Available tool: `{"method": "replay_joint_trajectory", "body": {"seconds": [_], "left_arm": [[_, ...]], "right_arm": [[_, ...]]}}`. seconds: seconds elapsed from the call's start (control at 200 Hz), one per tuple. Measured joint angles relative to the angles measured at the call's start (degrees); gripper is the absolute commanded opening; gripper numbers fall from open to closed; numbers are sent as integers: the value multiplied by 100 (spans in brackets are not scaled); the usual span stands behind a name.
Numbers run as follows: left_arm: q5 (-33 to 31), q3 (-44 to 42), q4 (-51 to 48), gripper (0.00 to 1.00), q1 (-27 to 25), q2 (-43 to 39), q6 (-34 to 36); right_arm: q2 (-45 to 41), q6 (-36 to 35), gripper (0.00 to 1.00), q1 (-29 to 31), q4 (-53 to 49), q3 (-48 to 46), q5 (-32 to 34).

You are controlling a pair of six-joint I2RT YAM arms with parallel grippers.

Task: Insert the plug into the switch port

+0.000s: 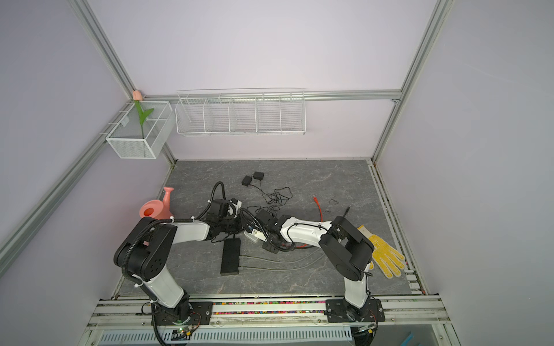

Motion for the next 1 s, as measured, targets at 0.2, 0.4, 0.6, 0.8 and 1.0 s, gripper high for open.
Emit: {"method": "replay_joint_trajectory", "body": {"seconds": [0.2,0.4,0.6,0.8,1.0], "left_arm": [[2,-39,-24,36,0,-46,0],[0,-48,-24,35,0,-55,0],[-2,-74,-22,35,0,-74,2],[-2,-96,-17,35,0,-94,2],[-2,-116,2,35,0,-101,2]], "right_arm": [[0,0,7,11,0,-4,2],[0,0,7,11,0,-4,2],[0,-2,7,11,-2,-4,4],[0,-2,7,11,-2,-2,2],[0,-2,7,11,-4,-2,2]]}}
